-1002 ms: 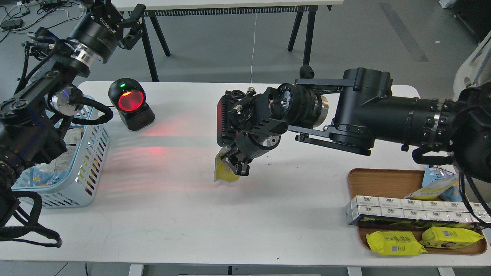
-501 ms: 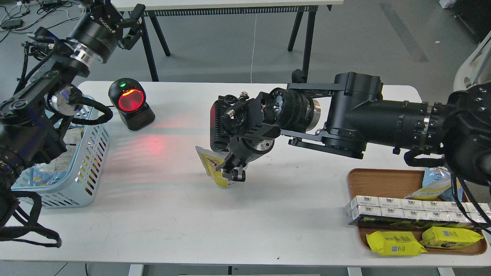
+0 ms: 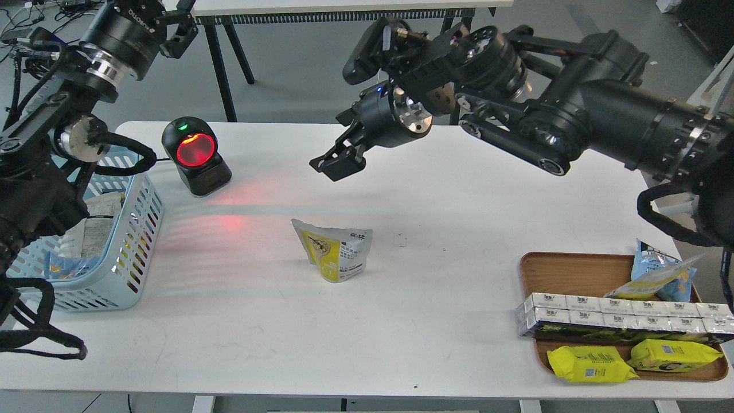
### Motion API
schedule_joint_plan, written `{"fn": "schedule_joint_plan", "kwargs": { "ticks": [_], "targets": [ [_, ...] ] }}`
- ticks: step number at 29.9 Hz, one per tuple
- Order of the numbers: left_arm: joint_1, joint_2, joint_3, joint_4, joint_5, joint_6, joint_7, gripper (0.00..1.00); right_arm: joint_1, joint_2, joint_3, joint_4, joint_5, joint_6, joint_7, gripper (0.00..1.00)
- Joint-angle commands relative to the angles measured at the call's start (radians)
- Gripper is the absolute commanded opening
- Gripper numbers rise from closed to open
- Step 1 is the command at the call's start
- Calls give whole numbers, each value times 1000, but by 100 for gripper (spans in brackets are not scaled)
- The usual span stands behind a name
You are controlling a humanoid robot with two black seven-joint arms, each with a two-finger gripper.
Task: Scan snack and place in basket
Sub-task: 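Release the pouch upright on the table and withdraw the right gripper, then reach the left gripper to the standing pouch and grasp it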
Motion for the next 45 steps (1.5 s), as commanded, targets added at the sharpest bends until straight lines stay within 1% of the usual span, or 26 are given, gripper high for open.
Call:
{"fn": "schedule_joint_plan", "kwargs": {
  "ticks": [1,6,13,16,18,20,24,28,32,35,40,45],
  "targets": [
    [-1,7,5,3,8,0,0,100,-2,-100,48,-54,211,0,0,100],
    [2,3,2,3,12,0,0,100,-43,-243,55,-121,586,0,0,100],
    [-13,-2,18,-5,19,0,0,100,-208,-451,67,-114,1160,0,0,100],
    [-44,-1,28,-16,73,0,0,100,-294,-484,88,-115,1399,0,0,100],
    [-93,9,76,-46,137,0,0,100,-339,-491,104,-121,1513,0,0,100],
    [-172,25,157,-75,197,0,0,100,-377,-502,125,-123,1598,0,0,100],
    [-292,75,335,-143,220,0,0,100,-436,-508,177,-121,1682,0,0,100],
    [-410,102,482,-207,249,0,0,100,-491,-508,260,-120,1701,0,0,100],
    [-478,157,550,-311,363,0,0,100,-531,-508,347,-118,1704,0,0,100],
    [-518,196,585,-399,439,0,0,100,-558,-507,398,-117,1751,0,0,100],
    [-579,213,708,-500,505,0,0,100,-568,-501,404,-117,1794,0,0,100],
    [-622,228,813,-640,637,0,0,100,-583,-498,406,-115,1794,0,0,100]
  ]
}}
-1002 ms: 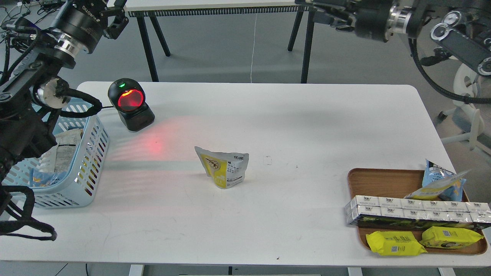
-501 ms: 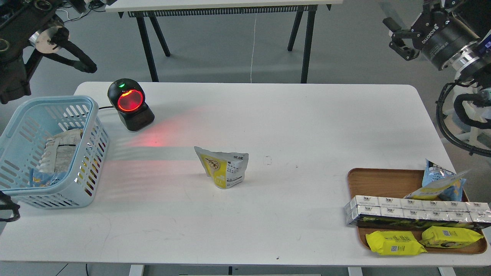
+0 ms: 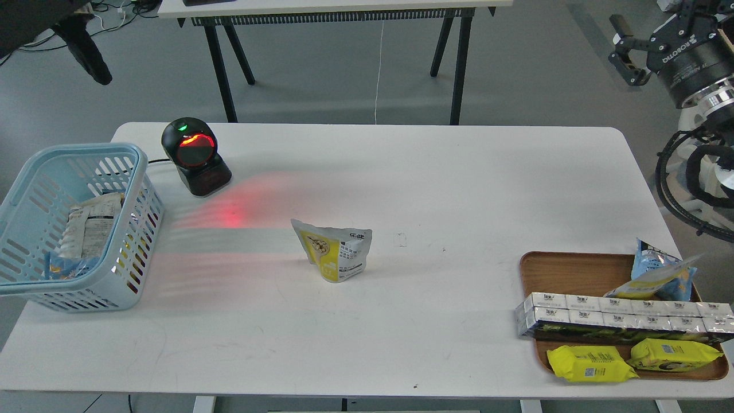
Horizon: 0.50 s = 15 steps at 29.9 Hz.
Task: Scan snack and place in basket
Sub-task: 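Reach the left gripper to the standing pouch and grasp it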
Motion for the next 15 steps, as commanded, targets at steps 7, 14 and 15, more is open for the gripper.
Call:
{"fn": "schedule_joint_plan", "kwargs": {
  "ticks": [7,14,15],
  "targets": [
    [-137,35,223,-262,238,0,0,99,-26,2,2,2,2,0,0,100],
    [-220,30,436,-422,363,0,0,95,-32,-1,14,2,3,0,0,100],
    [-227,27,470,-437,393,0,0,94,-34,-1,21,2,4,0,0,100]
  ]
}}
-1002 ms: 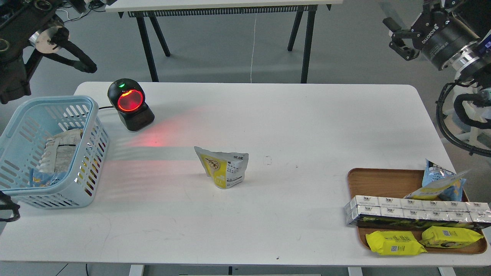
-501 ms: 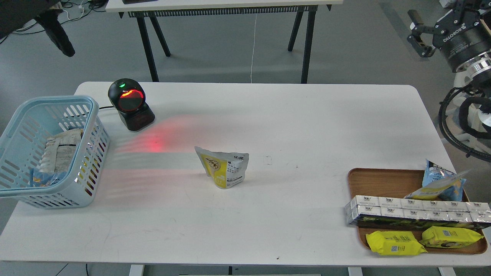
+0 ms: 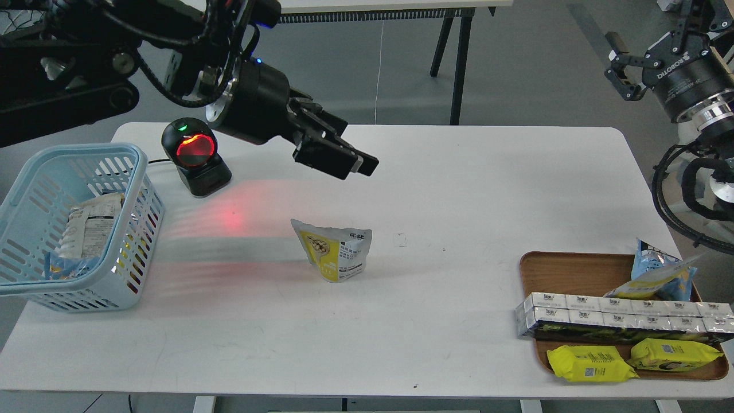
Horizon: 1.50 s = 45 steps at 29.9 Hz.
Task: Scan snack and place in basket
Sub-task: 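Reach the left gripper to the standing pouch and grasp it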
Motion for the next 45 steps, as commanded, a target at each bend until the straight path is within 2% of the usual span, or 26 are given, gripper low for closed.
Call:
{"fn": "schedule_joint_plan", "kwargs": {
  "ticks": [1,9,15,24,31,34,38,39,42,45],
  "targets": [
    [-35,-12,125,-64,96,0,0,93,-3,-2,17,0,1,0,0,100],
    [-31,-61,202,-66,173,0,0,90,-3,1,17,1,31,0,0,100],
    [-26,-84,208,-44,175,50,0,90,-5,-8,17,23,32,0,0,100],
    [40,-194,210,77,178,107,0,90,-20,-17,18,44,32,0,0,100],
    [135,-266,212,196,179,137,0,87,-32,-33,20,55,32,0,0,100],
    [178,-294,212,226,179,140,0,82,-35,-34,20,55,32,0,0,100],
    [216,-318,218,276,185,160,0,67,-37,-53,20,69,32,0,0,100],
    [218,-320,234,279,196,166,0,63,-39,-57,18,75,34,0,0,100],
    [218,-320,261,282,224,199,0,39,-42,-71,18,83,34,0,0,100],
    [218,-315,265,281,230,219,0,30,-45,-71,18,87,34,0,0,100]
  ]
}}
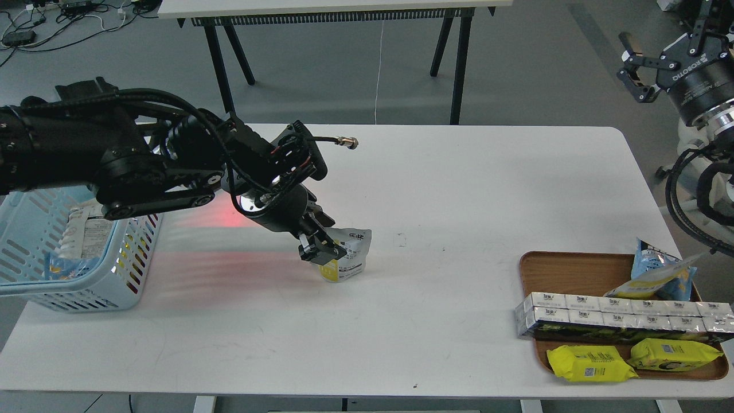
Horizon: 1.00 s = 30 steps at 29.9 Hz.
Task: Scan snack and place in basket
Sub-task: 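Reach the left gripper to the standing pouch and grasp it, then lift the pouch with the left gripper past the barcode scanner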
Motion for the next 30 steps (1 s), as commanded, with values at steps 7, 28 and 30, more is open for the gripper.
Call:
{"fn": "schedule_joint_plan", "kwargs": {
  "ticks": [7,28,30],
  "targets": [
    [2,29,10,-17,23,42,0,0,-10,-10,-1,17,6,0,0,100],
    [-197,309,-15,-36,90,46,0,0,-13,-33,3,42,6,0,0,100],
    [-193,315,-10,-10,101,48,0,0,-13,-34,6,42,6,0,0,100]
  ]
}}
